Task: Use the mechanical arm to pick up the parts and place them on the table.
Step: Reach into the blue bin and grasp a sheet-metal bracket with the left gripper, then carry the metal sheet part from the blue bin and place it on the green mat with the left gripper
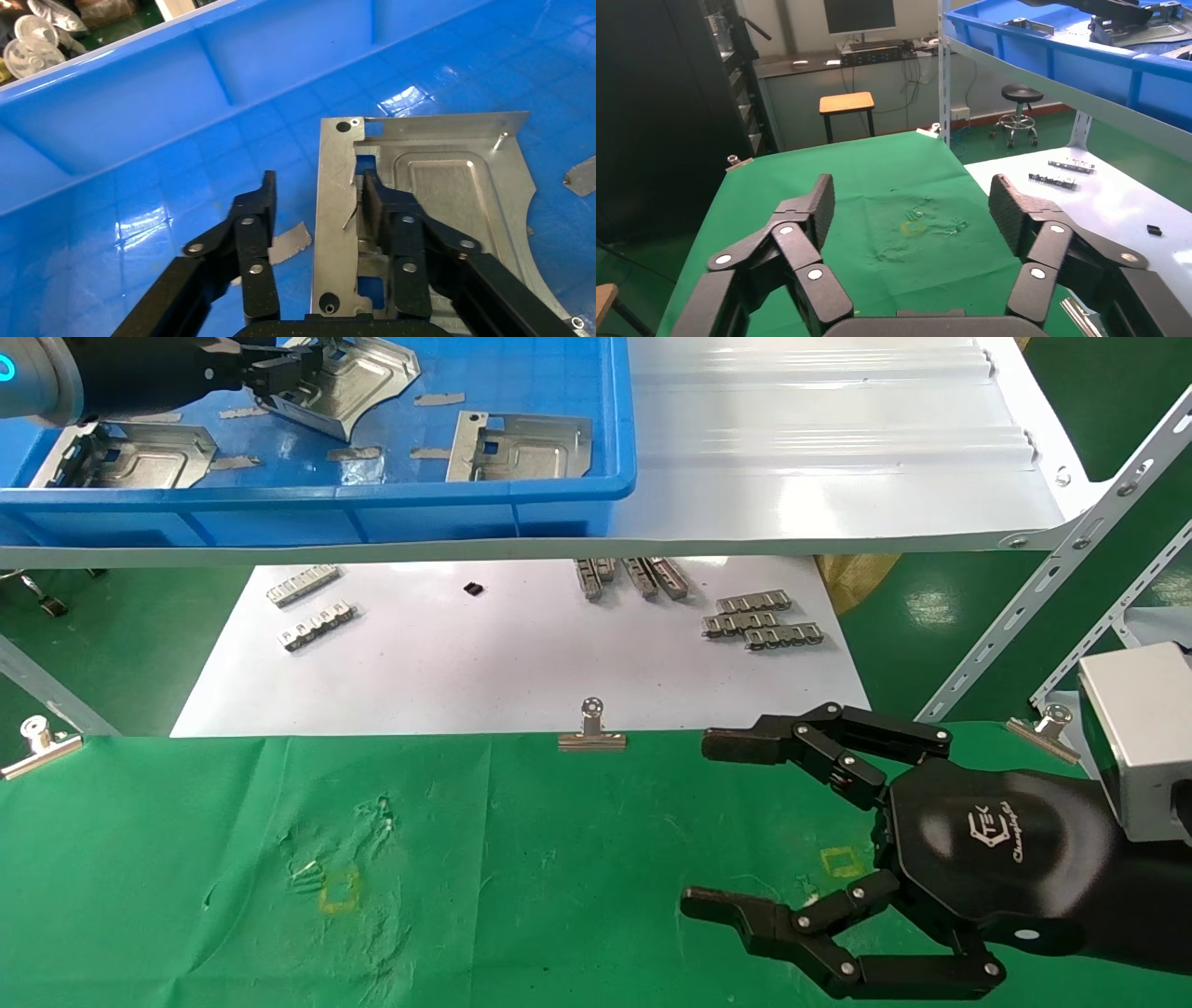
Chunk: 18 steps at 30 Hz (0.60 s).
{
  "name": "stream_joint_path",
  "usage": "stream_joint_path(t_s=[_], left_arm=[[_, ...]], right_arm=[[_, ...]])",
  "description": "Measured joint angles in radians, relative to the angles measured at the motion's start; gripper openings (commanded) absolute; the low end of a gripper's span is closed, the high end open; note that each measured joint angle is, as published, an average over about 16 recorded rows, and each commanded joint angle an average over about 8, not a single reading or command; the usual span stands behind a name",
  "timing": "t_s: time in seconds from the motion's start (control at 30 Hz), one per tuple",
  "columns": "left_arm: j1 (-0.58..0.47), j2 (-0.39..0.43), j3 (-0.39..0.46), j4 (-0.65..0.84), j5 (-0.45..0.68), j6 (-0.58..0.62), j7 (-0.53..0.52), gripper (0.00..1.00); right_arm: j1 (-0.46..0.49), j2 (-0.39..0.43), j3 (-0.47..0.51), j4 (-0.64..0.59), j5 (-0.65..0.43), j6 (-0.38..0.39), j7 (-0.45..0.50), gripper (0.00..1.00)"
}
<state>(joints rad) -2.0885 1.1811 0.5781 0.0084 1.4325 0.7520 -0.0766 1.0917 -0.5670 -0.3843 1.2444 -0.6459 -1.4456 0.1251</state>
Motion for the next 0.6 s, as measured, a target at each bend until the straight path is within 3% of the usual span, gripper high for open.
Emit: stream_joint_path(t_s=[0.37, 0.6], left_arm=[[-0.006, -0.011, -0.001, -0.014, -0.002, 0.034, 0.004, 0.00], [-0.024, -0.040, -0.022, -0.051, -0.036, 0.182, 0.032, 0.00]], right_arm=[[0.000, 0.000, 0.000, 0.000, 0.000, 0.000, 0.000, 1.00], [0.000, 0.000, 0.000, 0.000, 0.000, 0.000, 0.000, 1.00]])
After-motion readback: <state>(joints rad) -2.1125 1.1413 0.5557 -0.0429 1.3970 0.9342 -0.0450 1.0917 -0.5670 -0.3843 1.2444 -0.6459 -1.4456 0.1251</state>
